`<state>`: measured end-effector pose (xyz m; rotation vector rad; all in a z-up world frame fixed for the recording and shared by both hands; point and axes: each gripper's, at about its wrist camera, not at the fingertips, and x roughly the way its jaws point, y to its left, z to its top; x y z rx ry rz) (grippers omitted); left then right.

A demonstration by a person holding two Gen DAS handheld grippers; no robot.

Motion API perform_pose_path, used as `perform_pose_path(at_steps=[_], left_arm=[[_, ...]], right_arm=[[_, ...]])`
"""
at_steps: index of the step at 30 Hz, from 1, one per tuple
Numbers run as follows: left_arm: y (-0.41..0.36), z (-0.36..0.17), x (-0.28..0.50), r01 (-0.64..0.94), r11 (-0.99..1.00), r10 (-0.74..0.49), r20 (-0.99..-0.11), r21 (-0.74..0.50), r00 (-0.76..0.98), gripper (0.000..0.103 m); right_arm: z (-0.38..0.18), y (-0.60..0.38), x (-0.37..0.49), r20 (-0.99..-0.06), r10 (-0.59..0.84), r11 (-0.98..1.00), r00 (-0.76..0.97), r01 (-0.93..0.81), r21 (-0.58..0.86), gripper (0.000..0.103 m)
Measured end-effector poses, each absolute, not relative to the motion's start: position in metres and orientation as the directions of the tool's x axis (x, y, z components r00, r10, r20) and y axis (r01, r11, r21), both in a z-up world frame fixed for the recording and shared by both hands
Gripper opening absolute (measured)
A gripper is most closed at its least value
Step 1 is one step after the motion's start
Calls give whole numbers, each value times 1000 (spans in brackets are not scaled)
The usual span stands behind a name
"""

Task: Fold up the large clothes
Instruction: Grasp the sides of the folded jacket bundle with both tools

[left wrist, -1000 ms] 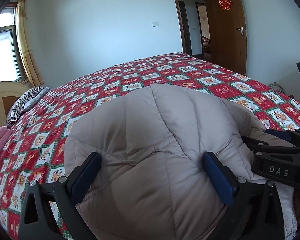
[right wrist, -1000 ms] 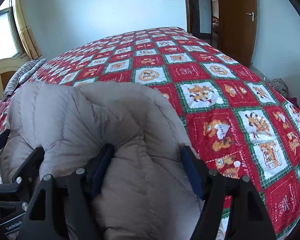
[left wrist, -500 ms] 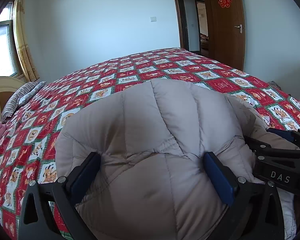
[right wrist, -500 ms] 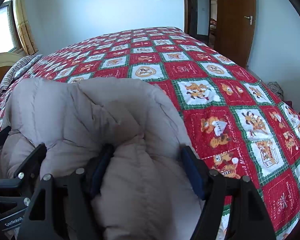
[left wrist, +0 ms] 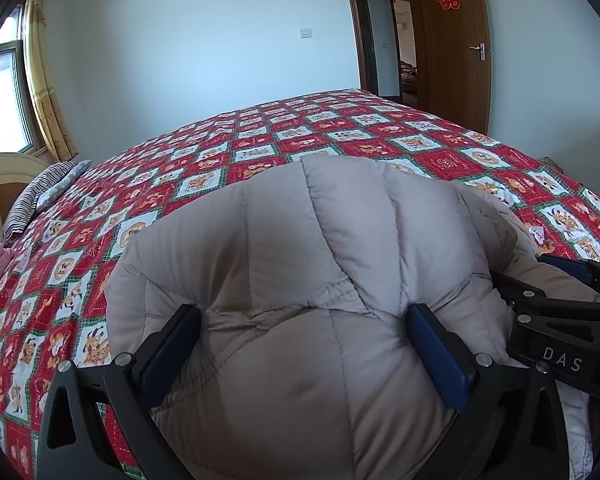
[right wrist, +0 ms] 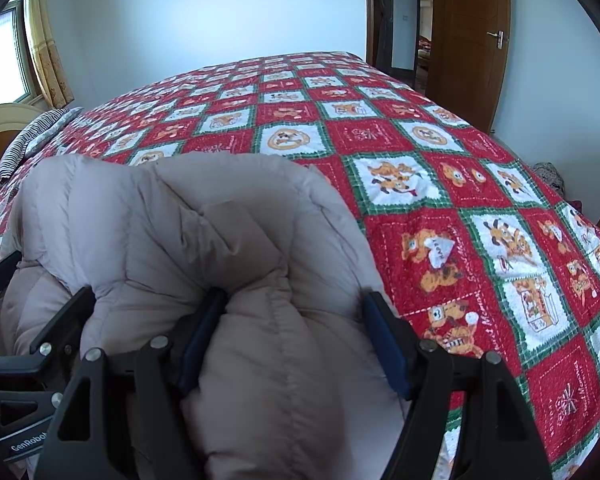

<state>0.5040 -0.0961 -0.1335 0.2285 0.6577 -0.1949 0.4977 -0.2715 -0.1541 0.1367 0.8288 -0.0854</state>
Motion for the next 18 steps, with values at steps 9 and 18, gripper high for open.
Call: perform_pose_path(at_steps=[9, 18], left_arm=[[-96, -134, 506, 250, 956, -103, -625, 151, 774, 102], [-71, -109, 471, 233, 956, -85, -592, 177, 802, 102]], right_arm=[[-156, -273, 498, -739, -21, 987, 673, 131, 92, 75], [-149, -284, 493, -732, 23, 985, 681, 110, 134, 87]])
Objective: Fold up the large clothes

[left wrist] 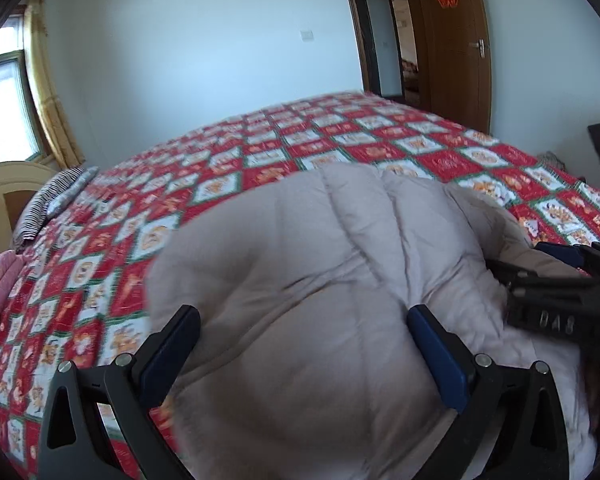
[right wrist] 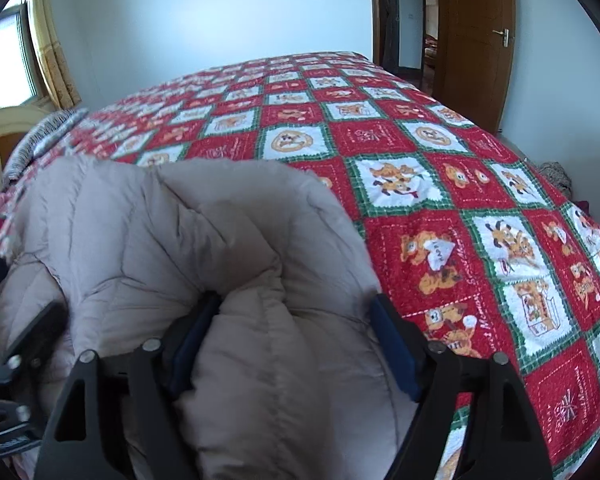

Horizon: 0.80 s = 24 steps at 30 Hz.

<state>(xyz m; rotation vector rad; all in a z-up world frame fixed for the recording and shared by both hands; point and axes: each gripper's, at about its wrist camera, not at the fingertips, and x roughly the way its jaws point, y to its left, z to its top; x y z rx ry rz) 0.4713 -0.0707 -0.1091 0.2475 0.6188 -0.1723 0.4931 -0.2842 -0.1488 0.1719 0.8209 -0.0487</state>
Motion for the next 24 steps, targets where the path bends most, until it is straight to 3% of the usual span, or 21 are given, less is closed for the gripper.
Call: perform_pose_path(at_steps=[1, 5, 10, 15, 18, 21, 24], left_arm=[[-60, -104, 461, 225, 960, -91, -574, 167, 814, 102], [-16, -108, 449, 169, 980, -73, -606, 102, 792, 102], [21, -141, 466, 97, 953, -279, -707, -287, 650, 102], [-1, -146, 471, 131, 961, -268, -705, -243, 656, 102], [-5, -149, 471, 145, 959, -279, -711, -244, 645, 102], [-10, -145, 470, 167, 962, -271, -707, -214, 653, 102], [-22, -140, 464, 230, 956, -292, -690, -183, 663, 79]], right_arm=[[-147, -289, 490, -732, 16, 983, 681, 122, 135, 94], [-140, -300, 478, -712, -13, 987, 702, 124, 104, 103], [-152, -312, 487, -763, 92, 973, 640, 104, 205, 103], [-170, -321, 496, -778, 219, 946, 589, 68, 318, 102], [-171, -318, 494, -769, 254, 944, 586, 21, 328, 93], [-171, -313, 486, -739, 314, 928, 596, -28, 372, 69], [-172, -316, 482, -719, 362, 905, 594, -38, 424, 54]])
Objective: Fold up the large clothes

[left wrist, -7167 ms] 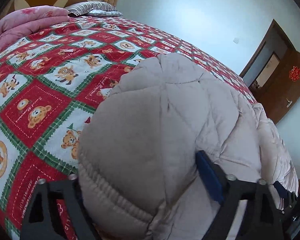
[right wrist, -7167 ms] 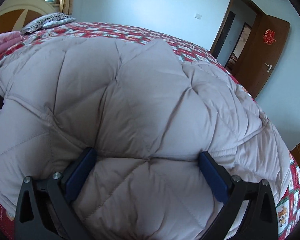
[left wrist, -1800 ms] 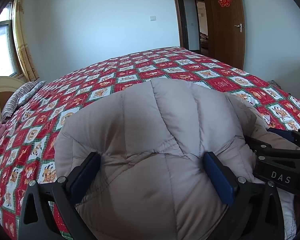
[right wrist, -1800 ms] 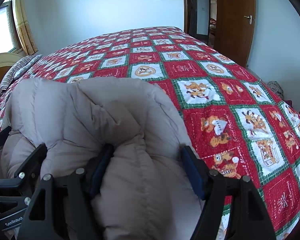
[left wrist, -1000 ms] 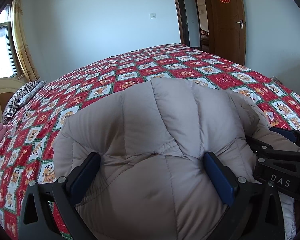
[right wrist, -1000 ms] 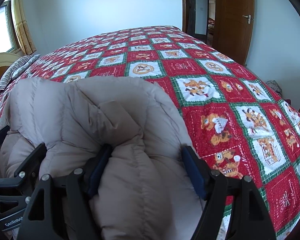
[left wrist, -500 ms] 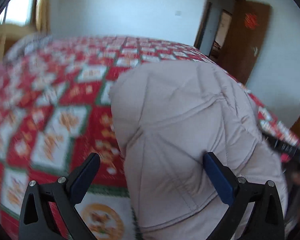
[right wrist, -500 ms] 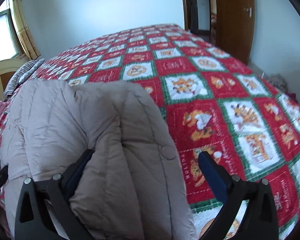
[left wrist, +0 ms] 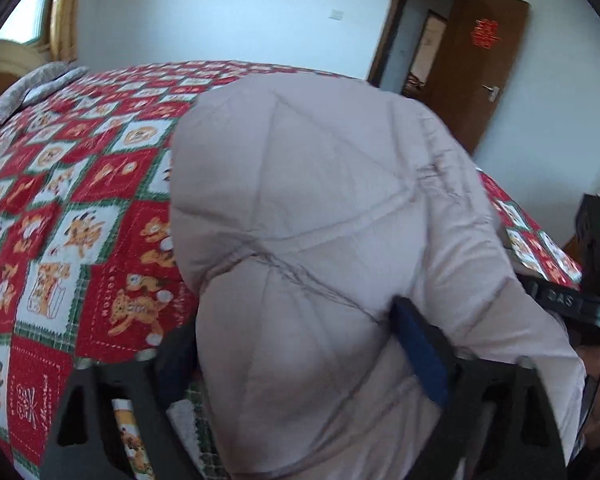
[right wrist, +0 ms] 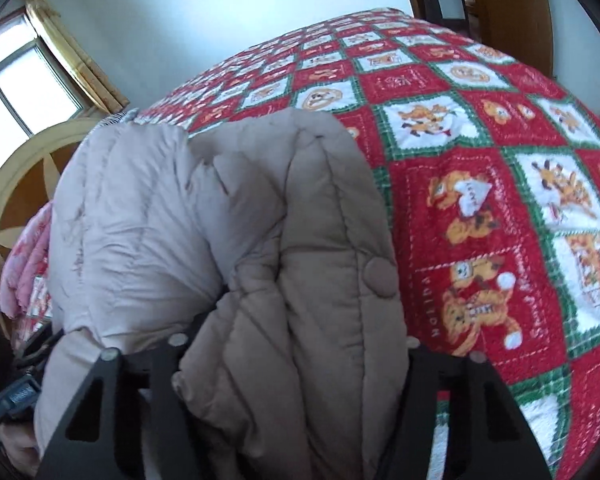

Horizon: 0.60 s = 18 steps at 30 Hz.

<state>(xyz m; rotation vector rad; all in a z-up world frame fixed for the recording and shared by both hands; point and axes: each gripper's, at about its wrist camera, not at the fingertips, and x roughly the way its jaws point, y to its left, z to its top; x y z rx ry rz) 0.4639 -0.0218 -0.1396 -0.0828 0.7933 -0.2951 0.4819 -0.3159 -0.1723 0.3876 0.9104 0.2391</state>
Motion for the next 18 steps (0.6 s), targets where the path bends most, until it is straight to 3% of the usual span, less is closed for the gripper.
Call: perform_pose_path(at_steps=[4, 7, 18], left_arm=[[-35, -126, 450, 273, 958, -256, -680, -85, 687, 49], [-37, -110, 437, 278, 960, -233, -660, -38, 714, 37], [3, -43, 370, 259, 964, -190, -533, 57, 824, 30]], right_arm=[[-166, -315, 468, -679, 397, 885, 617, -62, 460, 33], [-158, -314, 456, -661, 403, 878, 633, -62, 475, 29], [-111, -278, 398, -533, 510, 816, 675, -185, 548, 26]])
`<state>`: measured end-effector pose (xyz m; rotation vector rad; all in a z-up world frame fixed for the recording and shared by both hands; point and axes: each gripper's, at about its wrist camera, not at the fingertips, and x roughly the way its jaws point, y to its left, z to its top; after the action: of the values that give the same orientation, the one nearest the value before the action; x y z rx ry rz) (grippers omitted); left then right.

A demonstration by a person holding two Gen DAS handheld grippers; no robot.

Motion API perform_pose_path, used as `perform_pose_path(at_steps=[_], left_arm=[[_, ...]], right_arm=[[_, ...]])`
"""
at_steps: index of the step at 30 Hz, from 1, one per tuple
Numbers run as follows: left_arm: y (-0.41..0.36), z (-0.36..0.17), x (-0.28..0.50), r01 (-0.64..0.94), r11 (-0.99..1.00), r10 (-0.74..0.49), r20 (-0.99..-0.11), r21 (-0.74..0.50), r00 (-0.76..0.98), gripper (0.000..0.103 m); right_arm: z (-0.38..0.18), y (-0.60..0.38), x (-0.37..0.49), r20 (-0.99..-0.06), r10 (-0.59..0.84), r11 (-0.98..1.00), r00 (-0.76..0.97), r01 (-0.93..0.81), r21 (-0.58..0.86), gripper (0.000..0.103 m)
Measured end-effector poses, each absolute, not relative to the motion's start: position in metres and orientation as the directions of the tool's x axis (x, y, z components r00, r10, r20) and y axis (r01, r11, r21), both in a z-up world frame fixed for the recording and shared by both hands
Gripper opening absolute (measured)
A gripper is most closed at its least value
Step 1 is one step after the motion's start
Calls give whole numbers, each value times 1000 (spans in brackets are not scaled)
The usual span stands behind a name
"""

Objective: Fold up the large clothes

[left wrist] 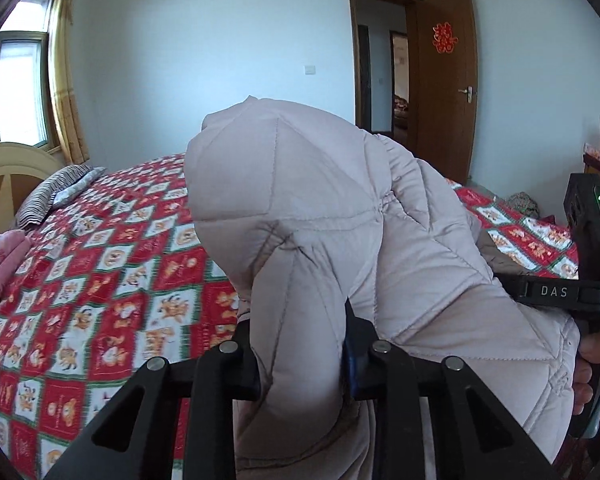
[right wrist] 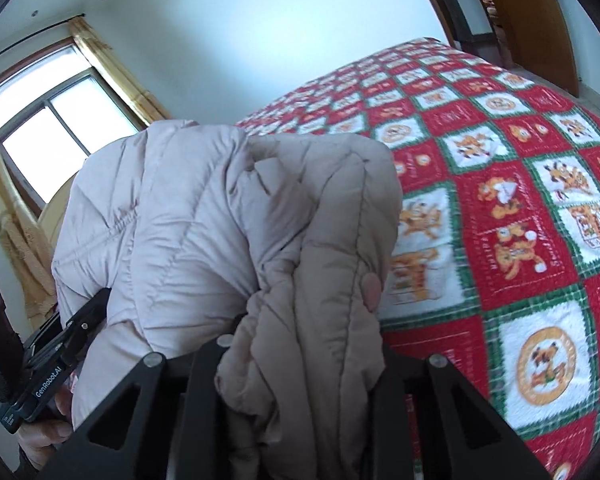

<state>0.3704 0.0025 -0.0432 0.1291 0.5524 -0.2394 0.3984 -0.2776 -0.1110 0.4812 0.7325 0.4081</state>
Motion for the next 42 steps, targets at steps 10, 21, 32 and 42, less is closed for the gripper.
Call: perform_pose_path(at_steps=[10, 21, 32, 42], left_arm=[[74, -15, 316, 153, 983, -89, -469, 99, 879, 29], [150, -14, 293, 34, 995, 12, -462, 93, 887, 28], [212, -33, 285, -50, 997, 72, -478, 59, 875, 27], [251, -50, 278, -100, 994, 105, -500, 37, 859, 27]], right_arm=[[-81, -205, 381, -469, 604, 771, 645, -322, 550, 26], [-66, -126, 387, -468, 671, 736, 576, -438, 517, 25], [-69, -62, 390, -507, 691, 722, 515, -492, 486, 25], [-74, -25, 389, -531, 705, 707, 470, -529, 470, 25]])
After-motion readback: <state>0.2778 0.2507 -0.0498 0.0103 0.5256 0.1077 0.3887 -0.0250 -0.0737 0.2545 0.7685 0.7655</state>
